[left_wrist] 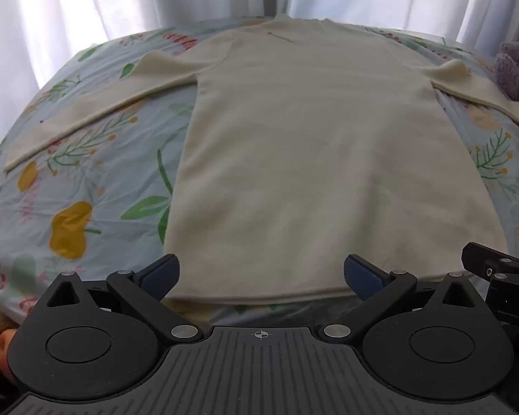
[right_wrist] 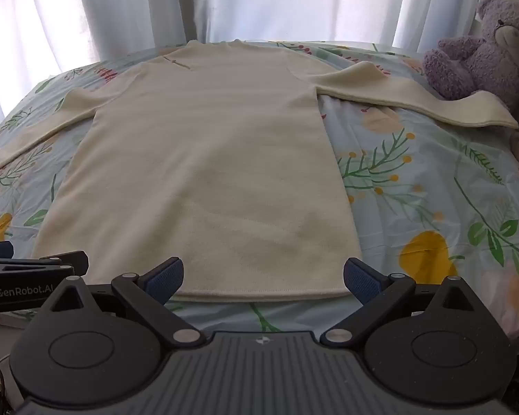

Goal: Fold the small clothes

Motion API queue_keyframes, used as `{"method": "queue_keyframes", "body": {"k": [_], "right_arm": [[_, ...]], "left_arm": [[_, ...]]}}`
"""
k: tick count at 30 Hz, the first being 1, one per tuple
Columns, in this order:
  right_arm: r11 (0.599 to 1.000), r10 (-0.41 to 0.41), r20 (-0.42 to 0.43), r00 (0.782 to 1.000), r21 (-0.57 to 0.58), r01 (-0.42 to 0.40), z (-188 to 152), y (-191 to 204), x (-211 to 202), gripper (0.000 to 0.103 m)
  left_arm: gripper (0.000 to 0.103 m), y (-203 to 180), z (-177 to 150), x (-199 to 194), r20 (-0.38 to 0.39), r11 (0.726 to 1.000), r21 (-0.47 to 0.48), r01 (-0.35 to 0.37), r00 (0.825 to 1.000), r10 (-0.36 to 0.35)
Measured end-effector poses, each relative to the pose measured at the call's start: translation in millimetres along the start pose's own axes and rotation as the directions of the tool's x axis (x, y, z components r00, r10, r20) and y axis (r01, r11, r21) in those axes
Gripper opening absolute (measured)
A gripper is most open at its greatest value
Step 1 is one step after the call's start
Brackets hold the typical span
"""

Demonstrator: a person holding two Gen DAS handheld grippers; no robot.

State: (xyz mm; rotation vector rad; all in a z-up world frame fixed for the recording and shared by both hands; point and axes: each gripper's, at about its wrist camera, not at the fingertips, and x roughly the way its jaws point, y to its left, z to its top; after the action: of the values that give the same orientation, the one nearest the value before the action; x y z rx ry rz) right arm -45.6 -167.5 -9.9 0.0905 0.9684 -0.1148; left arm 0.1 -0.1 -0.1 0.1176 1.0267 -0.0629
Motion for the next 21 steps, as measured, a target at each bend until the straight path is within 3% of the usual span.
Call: {"method": "queue_keyframes", "body": {"k": [21], "right_arm": [[1.000, -0.006, -0.003, 1.000, 0.005, 0.006, 2.5, 1.0, 2.3, 0.099]], "left_arm": [[0.103, -5.6, -1.1, 2.6, -0.010, 1.000, -0.002, -0.004, 1.000, 0.004]]}}
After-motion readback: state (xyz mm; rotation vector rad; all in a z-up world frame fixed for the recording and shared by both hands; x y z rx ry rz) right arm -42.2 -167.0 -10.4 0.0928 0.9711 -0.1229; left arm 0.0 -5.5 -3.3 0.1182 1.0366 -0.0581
